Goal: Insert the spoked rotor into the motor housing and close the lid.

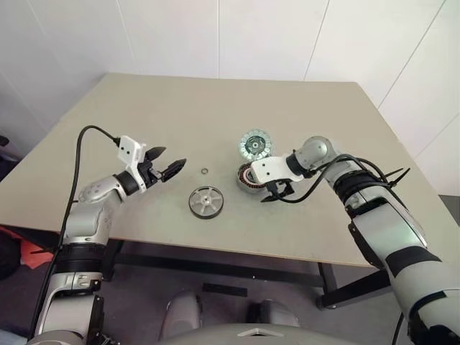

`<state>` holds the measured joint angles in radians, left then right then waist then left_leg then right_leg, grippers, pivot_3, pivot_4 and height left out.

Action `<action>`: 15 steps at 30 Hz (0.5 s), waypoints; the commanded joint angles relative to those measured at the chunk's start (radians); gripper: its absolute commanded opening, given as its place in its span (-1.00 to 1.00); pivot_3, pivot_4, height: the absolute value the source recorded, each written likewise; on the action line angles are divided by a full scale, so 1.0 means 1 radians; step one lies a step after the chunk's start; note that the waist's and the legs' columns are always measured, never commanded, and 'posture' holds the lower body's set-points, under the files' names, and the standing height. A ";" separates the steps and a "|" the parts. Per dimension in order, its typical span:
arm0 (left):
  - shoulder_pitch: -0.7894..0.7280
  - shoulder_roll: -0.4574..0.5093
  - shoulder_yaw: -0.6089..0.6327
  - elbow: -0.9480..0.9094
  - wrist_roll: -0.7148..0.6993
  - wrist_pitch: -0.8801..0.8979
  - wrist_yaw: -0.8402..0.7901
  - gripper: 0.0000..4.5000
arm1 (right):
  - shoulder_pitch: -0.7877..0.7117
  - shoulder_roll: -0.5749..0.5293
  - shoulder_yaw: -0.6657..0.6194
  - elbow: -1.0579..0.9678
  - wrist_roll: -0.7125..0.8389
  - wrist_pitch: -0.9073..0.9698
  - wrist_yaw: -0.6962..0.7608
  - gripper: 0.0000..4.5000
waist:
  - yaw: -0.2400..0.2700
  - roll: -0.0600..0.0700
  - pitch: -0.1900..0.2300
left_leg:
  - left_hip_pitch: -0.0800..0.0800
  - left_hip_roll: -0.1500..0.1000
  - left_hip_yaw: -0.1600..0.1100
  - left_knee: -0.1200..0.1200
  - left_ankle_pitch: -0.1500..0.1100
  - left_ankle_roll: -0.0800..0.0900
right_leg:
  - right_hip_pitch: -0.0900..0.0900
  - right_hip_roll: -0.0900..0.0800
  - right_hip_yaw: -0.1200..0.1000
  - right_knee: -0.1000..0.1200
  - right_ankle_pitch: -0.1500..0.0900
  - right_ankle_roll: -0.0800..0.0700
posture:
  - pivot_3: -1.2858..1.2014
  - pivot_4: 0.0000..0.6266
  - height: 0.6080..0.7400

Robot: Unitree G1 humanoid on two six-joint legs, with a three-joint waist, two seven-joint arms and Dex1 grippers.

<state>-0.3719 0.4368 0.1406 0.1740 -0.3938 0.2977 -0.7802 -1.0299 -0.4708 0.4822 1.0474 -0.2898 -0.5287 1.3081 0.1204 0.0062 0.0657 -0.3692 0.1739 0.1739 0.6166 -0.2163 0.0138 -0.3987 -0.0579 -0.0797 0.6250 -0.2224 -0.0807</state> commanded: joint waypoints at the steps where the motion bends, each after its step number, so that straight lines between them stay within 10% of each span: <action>1: 0.001 0.004 0.001 -0.046 -0.007 0.001 0.004 1.00 | -0.030 -0.024 -0.033 -0.014 0.011 -0.010 0.003 0.99 | -0.001 0.000 0.000 | 0.000 0.000 0.000 0.000 0.000 0.000 | 0.000 0.000 0.000 0.000 0.000 0.000 | 0.03 -1.00 1.00; 15: 0.009 0.010 -0.003 -0.044 -0.005 0.002 0.004 1.00 | -0.003 -0.035 -0.078 -0.233 0.081 0.029 0.035 0.99 | -0.006 0.000 0.000 | -0.001 0.000 0.000 0.000 0.000 0.000 | -0.002 0.000 0.000 0.000 0.000 0.000 | 0.03 -1.00 1.00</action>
<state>-0.3569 0.4367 0.1275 0.1649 -0.3930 0.3058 -0.7765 -1.0011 -0.4965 0.4453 0.9087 -0.2643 -0.5154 1.3206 0.1141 0.0063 0.0658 -0.3708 0.1740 0.1742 0.6166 -0.2162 0.0140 -0.4011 -0.0579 -0.0796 0.6256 -0.2223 -0.0807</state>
